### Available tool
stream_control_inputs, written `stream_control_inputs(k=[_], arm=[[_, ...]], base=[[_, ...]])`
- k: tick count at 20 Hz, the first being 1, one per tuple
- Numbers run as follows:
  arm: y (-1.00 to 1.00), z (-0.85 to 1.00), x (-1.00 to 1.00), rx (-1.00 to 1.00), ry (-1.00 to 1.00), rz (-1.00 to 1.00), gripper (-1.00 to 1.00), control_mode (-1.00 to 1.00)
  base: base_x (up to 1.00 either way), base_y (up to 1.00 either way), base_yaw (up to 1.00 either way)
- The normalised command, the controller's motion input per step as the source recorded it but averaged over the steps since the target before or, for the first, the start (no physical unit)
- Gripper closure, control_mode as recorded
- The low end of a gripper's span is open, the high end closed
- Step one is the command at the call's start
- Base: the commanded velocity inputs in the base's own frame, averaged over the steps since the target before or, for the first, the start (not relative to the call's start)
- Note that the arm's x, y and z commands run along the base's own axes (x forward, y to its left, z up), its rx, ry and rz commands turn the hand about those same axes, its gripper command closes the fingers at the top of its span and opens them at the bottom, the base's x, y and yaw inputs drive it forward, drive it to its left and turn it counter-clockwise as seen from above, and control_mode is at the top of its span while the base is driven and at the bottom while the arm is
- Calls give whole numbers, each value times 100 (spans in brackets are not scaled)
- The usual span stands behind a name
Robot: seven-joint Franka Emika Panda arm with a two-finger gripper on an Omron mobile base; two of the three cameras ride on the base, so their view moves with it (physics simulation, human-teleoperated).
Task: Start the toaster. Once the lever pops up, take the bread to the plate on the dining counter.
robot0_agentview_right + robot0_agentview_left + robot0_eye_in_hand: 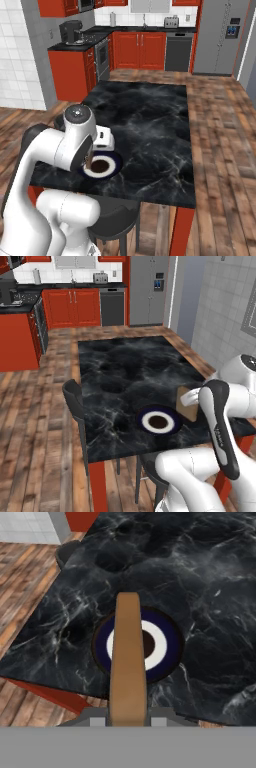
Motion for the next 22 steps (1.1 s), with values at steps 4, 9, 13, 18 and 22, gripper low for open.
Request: stream_control_inputs(k=[4,9,13,18,22], arm=[[0,-26,34,0,0,0,100,-100],[1,-13,33,0,0,0,100,-100],[4,-6,36,0,0,0,100,-100],[6,-13,27,0,0,0,100,-100],[9,-21,13,0,0,0,100,-100]], base=[[0,0,0],[0,0,0],[0,0,0],[0,0,0],[0,0,0]])
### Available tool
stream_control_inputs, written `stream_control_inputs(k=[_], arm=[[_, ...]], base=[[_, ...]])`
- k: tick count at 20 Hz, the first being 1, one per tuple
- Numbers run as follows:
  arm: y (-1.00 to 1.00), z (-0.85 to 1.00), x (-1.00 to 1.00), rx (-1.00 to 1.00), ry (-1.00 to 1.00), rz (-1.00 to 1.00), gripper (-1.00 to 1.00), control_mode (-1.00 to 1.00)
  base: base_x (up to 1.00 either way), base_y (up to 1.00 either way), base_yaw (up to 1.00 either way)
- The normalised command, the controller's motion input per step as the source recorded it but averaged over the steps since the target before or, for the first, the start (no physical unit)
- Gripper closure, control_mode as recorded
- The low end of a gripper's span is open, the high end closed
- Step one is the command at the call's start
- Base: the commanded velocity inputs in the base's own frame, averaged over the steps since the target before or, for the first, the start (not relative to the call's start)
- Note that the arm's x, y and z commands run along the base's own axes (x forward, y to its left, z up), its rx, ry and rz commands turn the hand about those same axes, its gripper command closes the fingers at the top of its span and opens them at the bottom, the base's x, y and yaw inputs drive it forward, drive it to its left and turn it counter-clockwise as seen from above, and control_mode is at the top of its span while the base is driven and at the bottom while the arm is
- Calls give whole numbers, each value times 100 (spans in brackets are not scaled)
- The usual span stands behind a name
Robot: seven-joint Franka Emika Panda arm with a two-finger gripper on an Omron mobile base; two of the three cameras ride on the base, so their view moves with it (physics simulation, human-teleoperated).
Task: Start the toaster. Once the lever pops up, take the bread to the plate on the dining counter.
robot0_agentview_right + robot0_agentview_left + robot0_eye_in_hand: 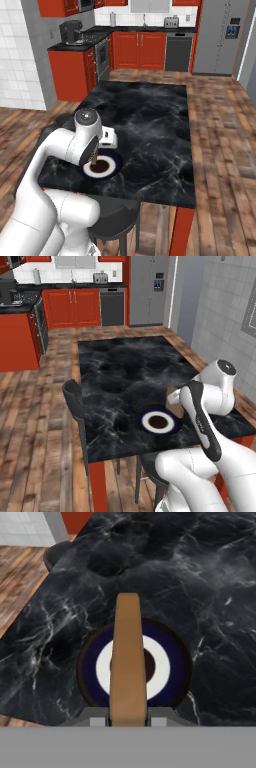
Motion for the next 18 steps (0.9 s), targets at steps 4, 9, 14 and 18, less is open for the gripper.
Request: stream_control_inputs(k=[4,9,14,18], arm=[[18,-23,12,0,0,0,100,-100],[17,-27,17,0,0,0,100,-100],[9,-28,16,0,0,0,100,-100],[0,-22,14,0,0,0,100,-100]], base=[[0,0,0],[0,0,0],[0,0,0],[0,0,0]])
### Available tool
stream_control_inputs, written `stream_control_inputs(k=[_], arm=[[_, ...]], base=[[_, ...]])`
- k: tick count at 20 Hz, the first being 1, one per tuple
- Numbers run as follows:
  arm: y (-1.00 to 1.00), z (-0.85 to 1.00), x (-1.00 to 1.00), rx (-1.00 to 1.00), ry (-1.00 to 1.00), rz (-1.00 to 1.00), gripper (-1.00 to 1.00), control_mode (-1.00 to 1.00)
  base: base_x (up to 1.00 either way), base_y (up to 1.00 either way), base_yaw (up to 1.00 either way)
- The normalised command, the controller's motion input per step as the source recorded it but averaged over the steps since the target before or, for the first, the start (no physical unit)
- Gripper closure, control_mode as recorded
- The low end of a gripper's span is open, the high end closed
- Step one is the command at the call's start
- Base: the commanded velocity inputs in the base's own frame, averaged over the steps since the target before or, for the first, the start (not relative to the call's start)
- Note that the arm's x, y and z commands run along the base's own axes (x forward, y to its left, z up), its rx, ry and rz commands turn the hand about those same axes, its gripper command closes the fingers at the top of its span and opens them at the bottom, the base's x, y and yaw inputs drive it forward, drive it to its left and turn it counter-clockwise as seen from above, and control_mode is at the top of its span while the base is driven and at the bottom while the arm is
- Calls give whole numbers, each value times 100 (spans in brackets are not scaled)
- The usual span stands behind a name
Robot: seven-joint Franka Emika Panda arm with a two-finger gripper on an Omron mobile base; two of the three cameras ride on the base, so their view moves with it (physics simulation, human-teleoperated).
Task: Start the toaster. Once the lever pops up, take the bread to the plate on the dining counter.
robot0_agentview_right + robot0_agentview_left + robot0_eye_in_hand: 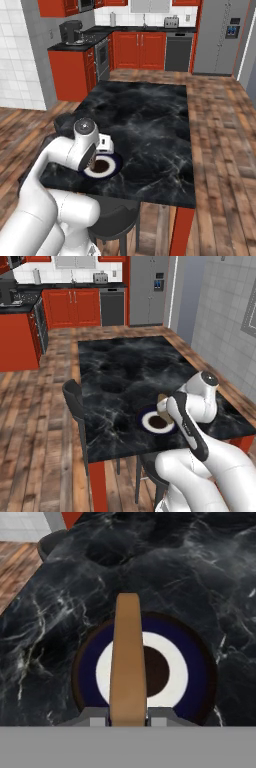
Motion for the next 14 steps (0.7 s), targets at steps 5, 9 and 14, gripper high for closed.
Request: stream_control_inputs(k=[5,9,14], arm=[[0,-23,10,0,0,0,100,-100],[0,-19,9,0,0,0,100,-100],[0,-16,6,0,0,0,100,-100]], base=[[0,0,0],[0,0,0],[0,0,0]])
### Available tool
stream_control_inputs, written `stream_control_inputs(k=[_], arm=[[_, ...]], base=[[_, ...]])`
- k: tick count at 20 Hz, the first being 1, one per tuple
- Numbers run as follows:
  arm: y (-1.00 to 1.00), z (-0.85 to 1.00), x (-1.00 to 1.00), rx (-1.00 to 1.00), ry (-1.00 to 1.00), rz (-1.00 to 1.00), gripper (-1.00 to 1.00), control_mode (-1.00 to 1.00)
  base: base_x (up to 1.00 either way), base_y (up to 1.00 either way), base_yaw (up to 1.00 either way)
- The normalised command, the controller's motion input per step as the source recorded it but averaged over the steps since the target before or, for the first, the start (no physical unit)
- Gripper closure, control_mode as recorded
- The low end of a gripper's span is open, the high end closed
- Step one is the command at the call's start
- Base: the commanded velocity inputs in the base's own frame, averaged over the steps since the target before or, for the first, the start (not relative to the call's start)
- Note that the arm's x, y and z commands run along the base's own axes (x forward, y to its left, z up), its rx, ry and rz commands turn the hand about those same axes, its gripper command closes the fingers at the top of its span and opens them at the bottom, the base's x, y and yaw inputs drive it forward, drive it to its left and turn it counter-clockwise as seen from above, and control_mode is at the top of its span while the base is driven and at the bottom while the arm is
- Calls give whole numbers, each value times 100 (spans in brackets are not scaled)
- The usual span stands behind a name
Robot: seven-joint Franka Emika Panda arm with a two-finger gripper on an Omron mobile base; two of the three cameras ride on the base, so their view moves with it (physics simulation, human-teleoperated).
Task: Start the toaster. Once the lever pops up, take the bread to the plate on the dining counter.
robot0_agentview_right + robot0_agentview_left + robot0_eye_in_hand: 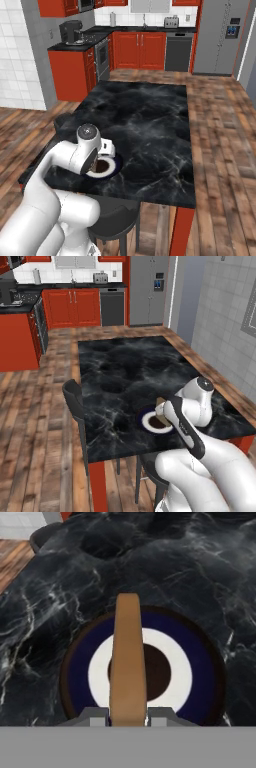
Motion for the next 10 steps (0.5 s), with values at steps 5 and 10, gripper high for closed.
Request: stream_control_inputs(k=[5,10], arm=[[0,-10,9,0,0,0,100,-100],[2,-4,11,0,0,0,100,-100]], base=[[0,0,0],[0,0,0]])
